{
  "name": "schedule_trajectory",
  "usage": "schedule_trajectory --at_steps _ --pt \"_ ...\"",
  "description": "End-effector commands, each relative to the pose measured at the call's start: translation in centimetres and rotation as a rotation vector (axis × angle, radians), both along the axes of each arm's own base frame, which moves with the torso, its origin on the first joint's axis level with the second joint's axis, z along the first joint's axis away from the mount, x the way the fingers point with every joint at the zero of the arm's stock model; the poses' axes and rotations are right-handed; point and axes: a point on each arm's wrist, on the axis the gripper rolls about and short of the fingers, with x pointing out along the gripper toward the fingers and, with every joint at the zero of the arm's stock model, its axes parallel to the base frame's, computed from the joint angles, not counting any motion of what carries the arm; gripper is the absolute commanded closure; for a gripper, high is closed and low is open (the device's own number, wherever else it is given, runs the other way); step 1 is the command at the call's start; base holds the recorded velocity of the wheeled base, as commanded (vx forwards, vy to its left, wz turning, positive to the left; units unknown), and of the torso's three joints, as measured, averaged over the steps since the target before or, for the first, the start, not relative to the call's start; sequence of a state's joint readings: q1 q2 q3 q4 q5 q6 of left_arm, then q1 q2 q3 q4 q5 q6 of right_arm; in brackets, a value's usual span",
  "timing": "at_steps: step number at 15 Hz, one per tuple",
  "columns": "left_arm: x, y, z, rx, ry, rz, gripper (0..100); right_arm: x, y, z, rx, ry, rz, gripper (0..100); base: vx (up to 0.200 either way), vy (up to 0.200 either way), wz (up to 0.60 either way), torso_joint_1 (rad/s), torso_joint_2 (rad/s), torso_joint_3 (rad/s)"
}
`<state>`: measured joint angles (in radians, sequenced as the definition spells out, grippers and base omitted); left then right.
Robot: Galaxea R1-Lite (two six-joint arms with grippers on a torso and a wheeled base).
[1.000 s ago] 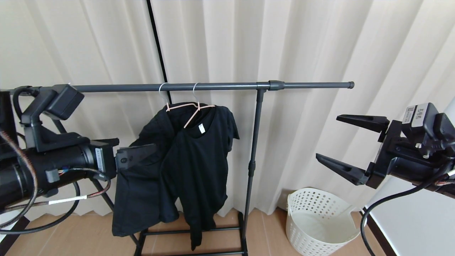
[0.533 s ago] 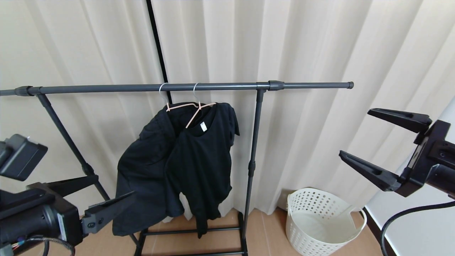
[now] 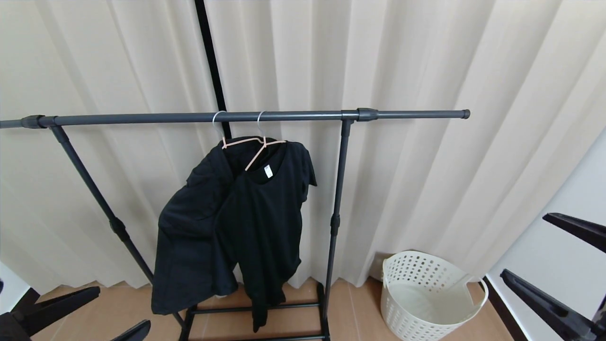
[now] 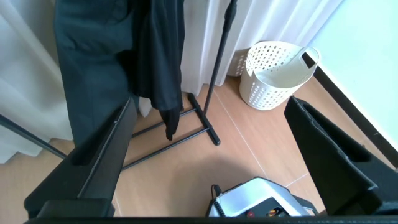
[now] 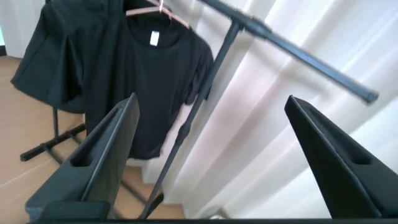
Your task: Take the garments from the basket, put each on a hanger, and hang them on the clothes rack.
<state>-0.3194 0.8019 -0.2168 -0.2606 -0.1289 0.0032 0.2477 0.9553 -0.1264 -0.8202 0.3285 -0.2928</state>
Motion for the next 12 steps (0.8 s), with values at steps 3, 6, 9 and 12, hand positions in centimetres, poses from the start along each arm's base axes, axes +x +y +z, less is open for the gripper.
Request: schedule_trajectory --at_steps 3,6,9,12 --pt "-0.8 0.3 -1.6 -0.012 0.042 0.009 0 -2.9 -0.8 -2.4 0.049 0.029 -0.003 0 0.000 0.000 0.00 0.000 0.00 0.000" --pt "-1.2 0.4 -2.5 -0.024 0.078 0.019 0 -5.4 -1.4 -3.3 0.124 0.090 -0.018 0 0.000 0.000 0.00 0.000 0.00 0.000" --pt "-1.4 0.5 -3.1 -0.042 0.110 0.029 0 -7.2 -1.9 -4.6 0.113 0.131 -0.050 0 0.000 0.000 0.00 0.000 0.00 0.000" --pt "-1.5 0.5 -3.8 -0.054 0.093 0.030 0 -8.1 -2.4 -5.3 0.122 0.127 -0.149 0 0.000 0.000 0.00 0.000 0.00 0.000"
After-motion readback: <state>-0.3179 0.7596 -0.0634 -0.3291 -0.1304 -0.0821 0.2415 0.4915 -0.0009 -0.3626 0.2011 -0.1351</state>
